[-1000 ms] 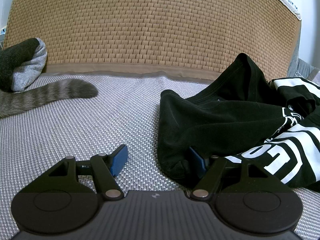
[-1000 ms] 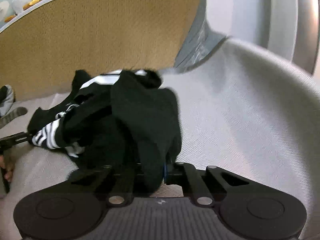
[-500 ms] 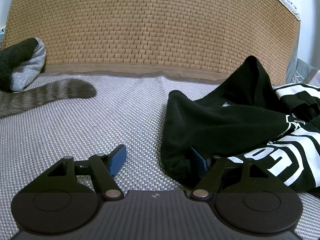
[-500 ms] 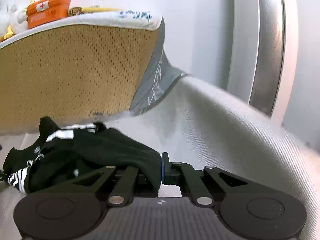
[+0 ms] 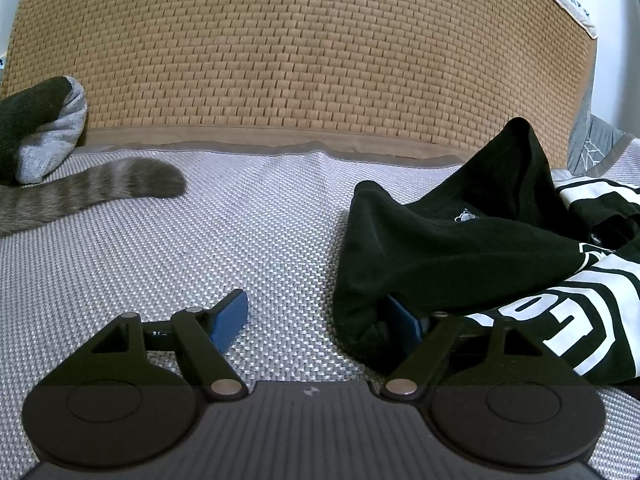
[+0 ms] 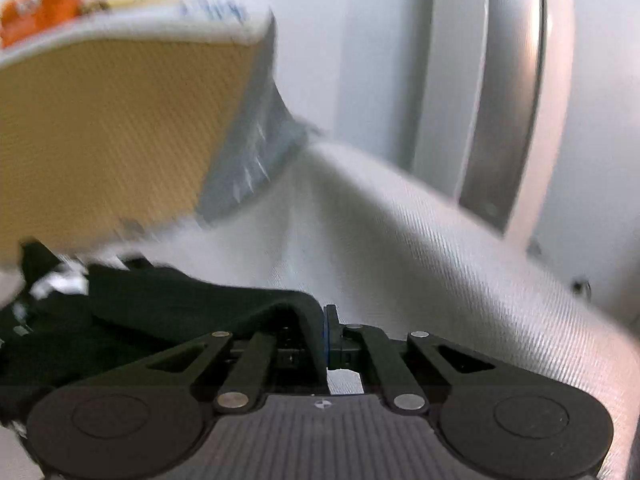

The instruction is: Fold clothes

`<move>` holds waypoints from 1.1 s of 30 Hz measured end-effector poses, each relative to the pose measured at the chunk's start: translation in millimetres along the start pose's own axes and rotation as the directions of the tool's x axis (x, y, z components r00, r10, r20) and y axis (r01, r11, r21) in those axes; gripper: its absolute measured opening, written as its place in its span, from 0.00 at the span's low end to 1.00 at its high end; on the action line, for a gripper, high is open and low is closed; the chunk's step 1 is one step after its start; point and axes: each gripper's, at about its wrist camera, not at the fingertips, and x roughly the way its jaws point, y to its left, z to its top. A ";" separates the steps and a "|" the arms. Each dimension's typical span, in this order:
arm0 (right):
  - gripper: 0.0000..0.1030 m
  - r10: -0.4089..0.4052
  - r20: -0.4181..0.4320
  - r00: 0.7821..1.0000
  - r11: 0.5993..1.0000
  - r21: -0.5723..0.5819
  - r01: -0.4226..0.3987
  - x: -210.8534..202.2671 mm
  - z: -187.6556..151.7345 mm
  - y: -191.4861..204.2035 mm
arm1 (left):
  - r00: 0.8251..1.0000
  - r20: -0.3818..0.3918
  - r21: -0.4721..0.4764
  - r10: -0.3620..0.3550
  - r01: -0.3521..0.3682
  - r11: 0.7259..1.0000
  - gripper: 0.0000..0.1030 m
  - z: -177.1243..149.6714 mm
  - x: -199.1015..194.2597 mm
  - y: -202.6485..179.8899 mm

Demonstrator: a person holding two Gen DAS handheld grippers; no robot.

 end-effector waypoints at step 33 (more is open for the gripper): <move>0.40 0.203 -0.055 0.978 0.872 -0.443 -0.206 -19.2 10.5 195.9 | 1.000 -0.001 0.014 0.005 -0.005 1.000 0.77 -1.9 2.2 0.6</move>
